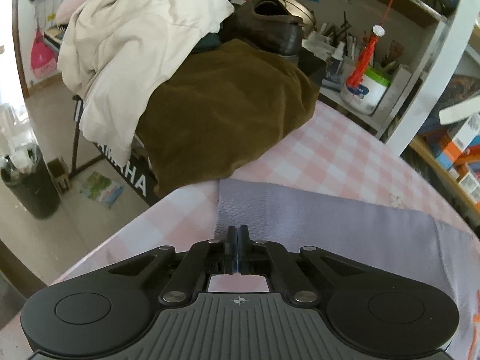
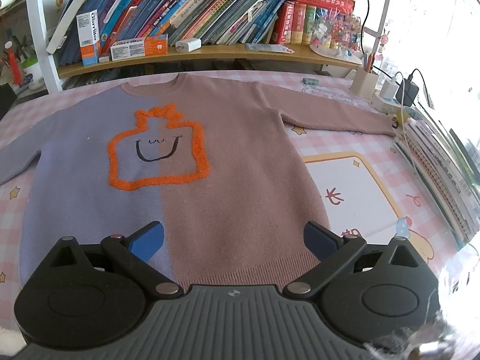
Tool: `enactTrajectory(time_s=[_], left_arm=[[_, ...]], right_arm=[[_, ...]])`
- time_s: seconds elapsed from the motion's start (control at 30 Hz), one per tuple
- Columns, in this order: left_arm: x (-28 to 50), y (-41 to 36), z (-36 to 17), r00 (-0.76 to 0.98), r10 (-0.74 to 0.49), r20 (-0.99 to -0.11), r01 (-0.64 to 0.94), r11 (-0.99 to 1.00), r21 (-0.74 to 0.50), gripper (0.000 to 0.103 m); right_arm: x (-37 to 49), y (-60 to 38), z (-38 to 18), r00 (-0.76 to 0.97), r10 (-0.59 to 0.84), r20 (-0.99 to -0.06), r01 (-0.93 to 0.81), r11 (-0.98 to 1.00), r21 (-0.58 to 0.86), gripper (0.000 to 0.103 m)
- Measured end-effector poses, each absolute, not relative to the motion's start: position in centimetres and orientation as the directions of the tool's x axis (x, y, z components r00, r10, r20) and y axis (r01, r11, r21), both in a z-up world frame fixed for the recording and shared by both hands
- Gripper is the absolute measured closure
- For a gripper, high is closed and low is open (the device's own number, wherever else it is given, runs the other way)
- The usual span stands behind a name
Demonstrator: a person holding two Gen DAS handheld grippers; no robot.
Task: Fold clothes
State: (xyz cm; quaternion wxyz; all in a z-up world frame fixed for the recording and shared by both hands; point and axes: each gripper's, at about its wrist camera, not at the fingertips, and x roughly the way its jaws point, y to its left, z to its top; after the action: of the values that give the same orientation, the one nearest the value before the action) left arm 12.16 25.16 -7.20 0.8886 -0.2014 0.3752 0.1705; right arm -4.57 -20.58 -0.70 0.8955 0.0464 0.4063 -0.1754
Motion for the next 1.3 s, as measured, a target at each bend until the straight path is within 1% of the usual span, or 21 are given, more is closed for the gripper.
enactTrajectory(time_s=[0.03, 0.17, 0.2, 0.23, 0.27, 0.33, 0.43, 0.57, 0.73, 0.97, 1.3], left_arm=[[12.2, 25.1, -7.2, 0.659, 0.155, -0.736, -0.453, 0.863, -0.224, 0.099], [12.3, 24.8, -7.2, 0.654, 0.168, -0.738, -0.450, 0.870, -0.201, 0.098], [12.3, 24.8, -7.1, 0.653, 0.171, -0.738, -0.450, 0.872, -0.195, 0.096], [12.3, 24.7, -7.1, 0.651, 0.174, -0.739, -0.449, 0.873, -0.190, 0.091], [12.3, 24.6, -7.1, 0.652, 0.171, -0.738, -0.445, 0.875, -0.191, 0.089], [12.3, 24.3, -7.0, 0.655, 0.161, -0.738, -0.437, 0.878, -0.196, 0.077], [12.5, 23.5, -7.0, 0.657, 0.164, -0.736, -0.419, 0.891, -0.175, 0.069], [12.9, 22.7, -7.1, 0.649, 0.193, -0.736, -0.406, 0.906, -0.120, 0.068], [12.7, 22.4, -6.8, 0.652, 0.205, -0.730, -0.404, 0.909, -0.105, 0.068], [11.4, 23.4, -5.8, 0.706, 0.194, -0.681, -0.397, 0.905, -0.154, 0.068], [11.3, 24.0, -7.0, 0.684, 0.178, -0.707, -0.402, 0.901, -0.163, 0.068]], right_arm=[[-4.6, -20.6, -0.7, 0.608, -0.275, -0.745, 0.352, 0.934, -0.058, 0.003], [-4.8, -21.0, -0.8, 0.604, -0.276, -0.747, 0.363, 0.931, -0.050, 0.003], [-4.9, -21.0, -0.8, 0.603, -0.276, -0.748, 0.365, 0.930, -0.048, 0.003], [-4.9, -21.1, -0.8, 0.602, -0.276, -0.749, 0.368, 0.929, -0.047, 0.003], [-4.9, -21.2, -0.9, 0.602, -0.276, -0.749, 0.369, 0.928, -0.046, 0.003], [-5.0, -21.3, -0.9, 0.601, -0.278, -0.750, 0.372, 0.927, -0.046, 0.003], [-5.1, -21.5, -0.9, 0.598, -0.279, -0.752, 0.377, 0.925, -0.044, 0.003], [-5.3, -21.7, -1.0, 0.594, -0.277, -0.755, 0.378, 0.925, -0.043, 0.003], [-5.6, -22.0, -1.0, 0.592, -0.280, -0.756, 0.384, 0.922, -0.040, 0.003], [-5.6, -22.2, -1.2, 0.584, -0.269, -0.766, 0.378, 0.925, -0.036, 0.003], [-4.9, -21.2, -1.5, 0.575, -0.245, -0.780, 0.328, 0.943, -0.055, 0.003]])
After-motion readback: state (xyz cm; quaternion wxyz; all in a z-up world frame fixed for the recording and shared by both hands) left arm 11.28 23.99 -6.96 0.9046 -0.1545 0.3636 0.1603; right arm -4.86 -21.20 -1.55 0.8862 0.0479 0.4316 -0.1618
